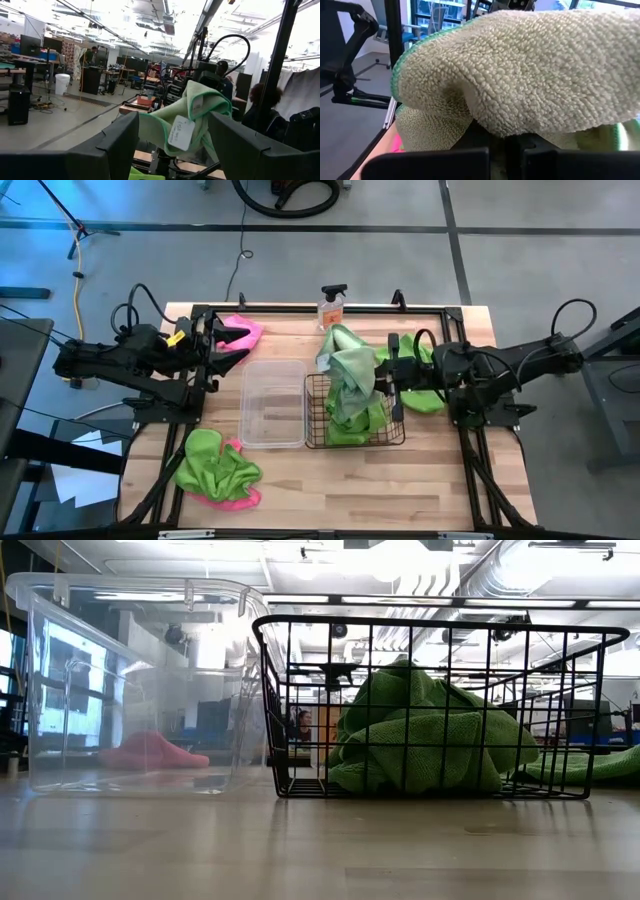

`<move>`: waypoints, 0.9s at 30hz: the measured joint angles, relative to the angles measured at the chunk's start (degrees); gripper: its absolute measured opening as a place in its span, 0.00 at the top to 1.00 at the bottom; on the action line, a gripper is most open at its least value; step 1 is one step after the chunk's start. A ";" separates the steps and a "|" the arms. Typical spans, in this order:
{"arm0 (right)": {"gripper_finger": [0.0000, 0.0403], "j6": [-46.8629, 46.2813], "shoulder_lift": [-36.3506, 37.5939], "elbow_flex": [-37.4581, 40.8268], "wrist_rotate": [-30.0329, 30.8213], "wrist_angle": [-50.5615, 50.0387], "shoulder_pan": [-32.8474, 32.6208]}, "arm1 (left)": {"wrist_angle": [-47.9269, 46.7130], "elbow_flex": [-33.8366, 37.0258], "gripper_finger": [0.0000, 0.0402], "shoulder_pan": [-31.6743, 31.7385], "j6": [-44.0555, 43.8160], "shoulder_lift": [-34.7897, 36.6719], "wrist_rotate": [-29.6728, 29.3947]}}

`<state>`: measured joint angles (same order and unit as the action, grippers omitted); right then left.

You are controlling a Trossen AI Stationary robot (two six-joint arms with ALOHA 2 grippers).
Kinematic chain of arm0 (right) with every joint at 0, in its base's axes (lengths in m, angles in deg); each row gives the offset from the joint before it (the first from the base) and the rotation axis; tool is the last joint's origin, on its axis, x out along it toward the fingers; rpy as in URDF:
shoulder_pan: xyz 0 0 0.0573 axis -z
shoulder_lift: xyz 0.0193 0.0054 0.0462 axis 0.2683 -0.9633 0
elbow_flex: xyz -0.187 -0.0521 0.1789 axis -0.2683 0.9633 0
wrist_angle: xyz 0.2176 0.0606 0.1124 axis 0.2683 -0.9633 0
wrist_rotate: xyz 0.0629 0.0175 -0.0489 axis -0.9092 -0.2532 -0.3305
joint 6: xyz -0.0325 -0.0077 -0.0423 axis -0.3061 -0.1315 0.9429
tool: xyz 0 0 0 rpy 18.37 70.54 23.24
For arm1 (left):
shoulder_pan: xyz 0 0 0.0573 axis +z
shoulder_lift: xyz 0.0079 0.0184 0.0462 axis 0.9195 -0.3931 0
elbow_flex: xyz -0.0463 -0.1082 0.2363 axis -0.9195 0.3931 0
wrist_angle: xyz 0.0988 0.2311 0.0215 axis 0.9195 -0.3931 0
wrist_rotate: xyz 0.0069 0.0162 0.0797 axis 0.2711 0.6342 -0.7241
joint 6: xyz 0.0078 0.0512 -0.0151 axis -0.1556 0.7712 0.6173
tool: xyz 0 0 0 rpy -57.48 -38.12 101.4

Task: Sort microfiber towel by color & place in baskets
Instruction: Put the green towel into the wire basket

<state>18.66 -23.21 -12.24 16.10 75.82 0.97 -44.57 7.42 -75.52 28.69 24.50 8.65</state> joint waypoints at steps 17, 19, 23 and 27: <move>0.99 -34.82 -8.44 -8.96 -3.00 -26.90 2.41 | 0.17 0.00 0.44 0.00 0.02 0.02 -0.44; 0.99 -39.98 -13.15 -15.10 -3.83 -37.47 2.85 | 0.16 0.00 0.44 0.02 0.03 0.02 -0.42; 0.99 -48.73 -22.86 -24.89 -5.77 -54.67 3.98 | 0.15 0.00 0.44 0.02 0.04 0.02 -0.42; 0.99 -55.10 -29.60 -27.59 -6.95 -62.05 5.23 | 0.13 0.00 0.44 0.02 0.04 0.02 -0.42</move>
<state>-36.44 -52.81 -39.84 9.15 13.77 6.20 -44.44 7.42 -75.50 28.74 24.52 8.24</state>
